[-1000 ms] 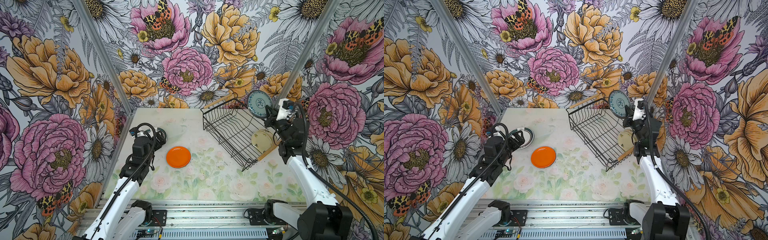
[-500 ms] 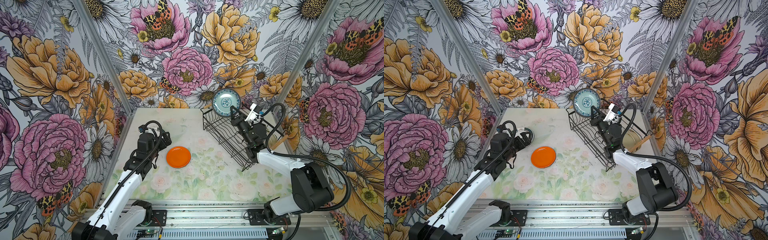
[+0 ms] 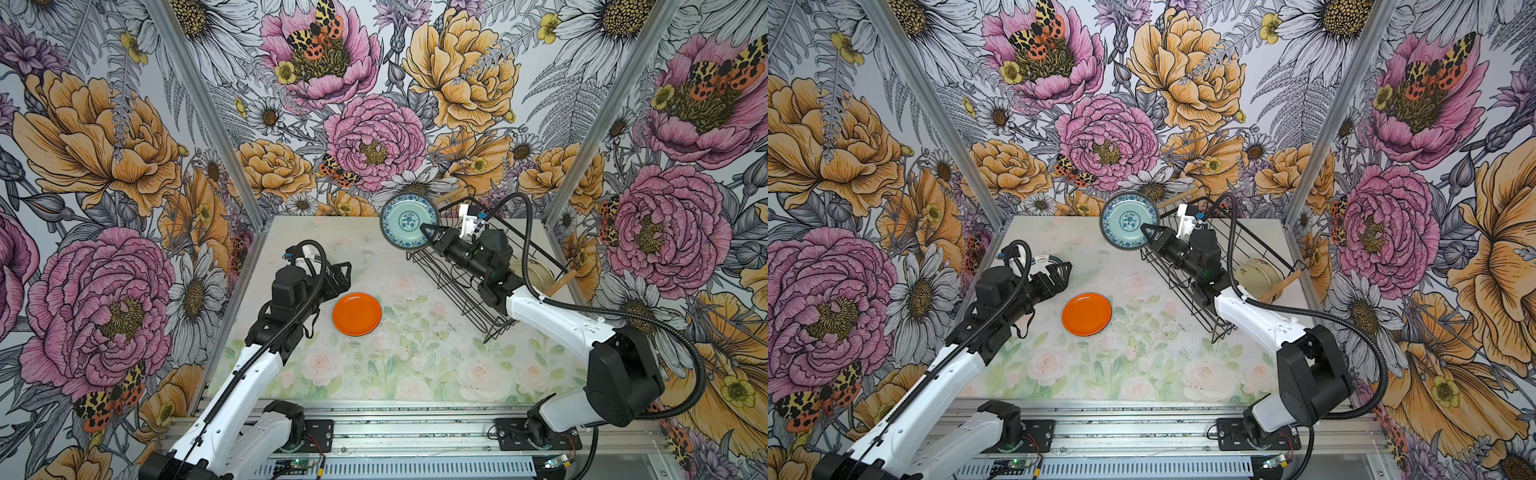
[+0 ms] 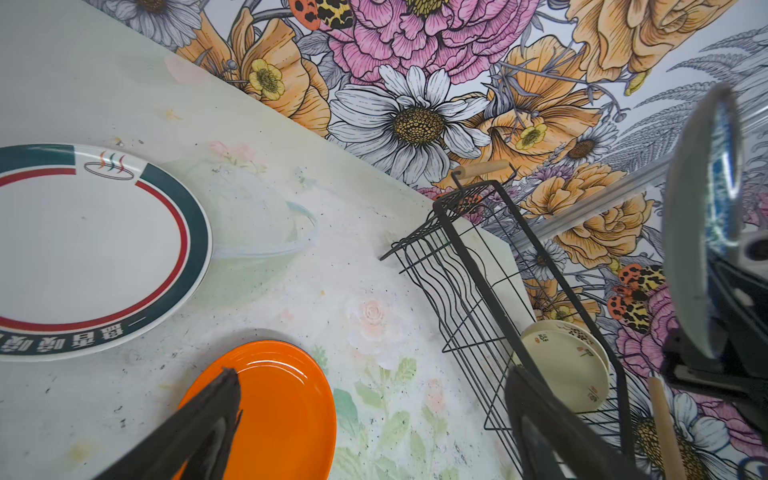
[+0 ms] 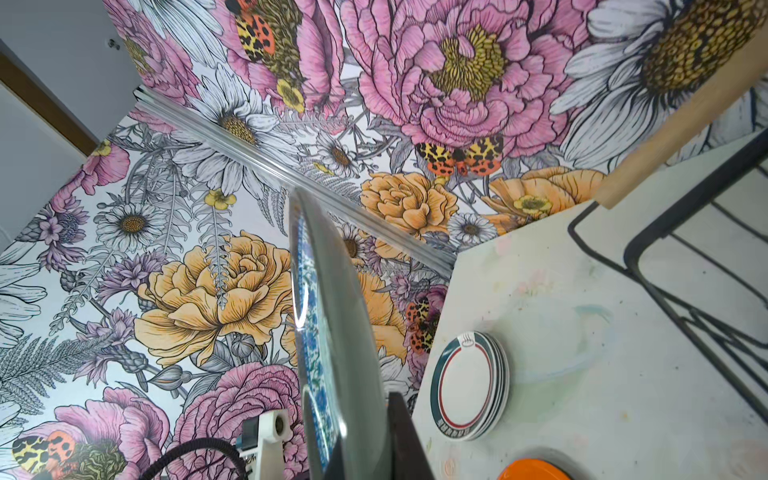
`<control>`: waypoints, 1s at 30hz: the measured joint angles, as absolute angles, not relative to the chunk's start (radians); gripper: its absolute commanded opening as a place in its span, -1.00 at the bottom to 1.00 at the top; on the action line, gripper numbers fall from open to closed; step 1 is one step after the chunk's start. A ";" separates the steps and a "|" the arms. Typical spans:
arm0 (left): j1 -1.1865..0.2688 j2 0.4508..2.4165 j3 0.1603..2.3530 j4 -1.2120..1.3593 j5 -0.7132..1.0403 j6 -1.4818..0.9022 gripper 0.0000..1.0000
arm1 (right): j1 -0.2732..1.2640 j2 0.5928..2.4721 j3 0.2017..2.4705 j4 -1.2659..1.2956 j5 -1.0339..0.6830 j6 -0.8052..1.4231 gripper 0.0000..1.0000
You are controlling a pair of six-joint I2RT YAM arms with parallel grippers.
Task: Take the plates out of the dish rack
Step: 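Lift the blue-patterned plate out of the rack and carry it toward the left gripper, then close the left gripper on the blue-patterned plate rim while the right gripper holds it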
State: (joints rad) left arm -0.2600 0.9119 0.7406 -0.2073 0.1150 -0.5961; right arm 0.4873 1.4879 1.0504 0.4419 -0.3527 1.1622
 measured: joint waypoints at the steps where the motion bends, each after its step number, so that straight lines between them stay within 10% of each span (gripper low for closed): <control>1: -0.260 0.909 0.741 -0.202 0.132 -0.599 0.98 | 0.494 1.492 1.050 0.420 -0.367 1.169 -1.00; 16: -0.276 0.982 0.748 -0.075 0.363 -0.686 0.96 | 0.578 1.583 1.091 0.331 -0.481 1.215 -1.00; 30: -0.278 1.081 0.752 0.080 0.466 -0.762 0.10 | 0.622 1.649 1.147 0.326 -0.560 1.223 -1.00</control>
